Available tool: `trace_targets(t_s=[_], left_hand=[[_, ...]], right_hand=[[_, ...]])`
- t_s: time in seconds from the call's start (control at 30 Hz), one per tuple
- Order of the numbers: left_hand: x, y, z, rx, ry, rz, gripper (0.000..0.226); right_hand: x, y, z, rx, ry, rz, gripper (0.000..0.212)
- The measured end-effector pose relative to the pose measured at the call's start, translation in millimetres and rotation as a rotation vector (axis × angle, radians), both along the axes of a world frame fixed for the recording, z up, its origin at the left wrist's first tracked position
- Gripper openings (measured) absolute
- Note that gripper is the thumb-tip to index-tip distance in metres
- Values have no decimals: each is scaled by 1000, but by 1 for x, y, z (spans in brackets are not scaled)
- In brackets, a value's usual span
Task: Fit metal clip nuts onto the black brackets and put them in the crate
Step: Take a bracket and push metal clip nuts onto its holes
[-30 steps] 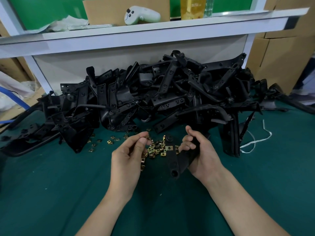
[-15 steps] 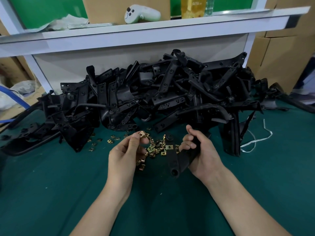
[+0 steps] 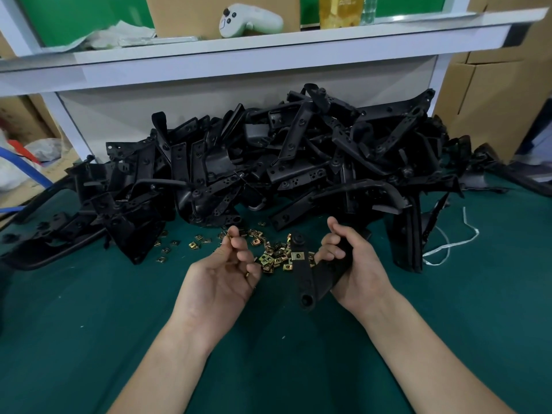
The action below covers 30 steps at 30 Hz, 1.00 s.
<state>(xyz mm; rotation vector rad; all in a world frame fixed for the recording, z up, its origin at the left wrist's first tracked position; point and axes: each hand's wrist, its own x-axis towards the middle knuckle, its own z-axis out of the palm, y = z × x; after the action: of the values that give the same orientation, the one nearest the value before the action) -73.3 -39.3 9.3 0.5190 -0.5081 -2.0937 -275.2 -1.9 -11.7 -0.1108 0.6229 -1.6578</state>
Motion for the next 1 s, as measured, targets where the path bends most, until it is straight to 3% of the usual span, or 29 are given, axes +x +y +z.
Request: trace_targets(t_s=[0.2,0.43,0.73,1.0], left_hand=[[1,-1,-1,2,-14,11,29],[-1,-3,-2,-114,-153,71,15],[-3,-3,-5,-161,-222,122,36],[-3,-2,-3,-142,-211,131,29]], right_hand=[[0,0,-1,0,10,-1,18],[0,0,-1,-4,14,0,18],[0,1,1,10,23,-4,20],[2,2,4,24,10,-9,18]])
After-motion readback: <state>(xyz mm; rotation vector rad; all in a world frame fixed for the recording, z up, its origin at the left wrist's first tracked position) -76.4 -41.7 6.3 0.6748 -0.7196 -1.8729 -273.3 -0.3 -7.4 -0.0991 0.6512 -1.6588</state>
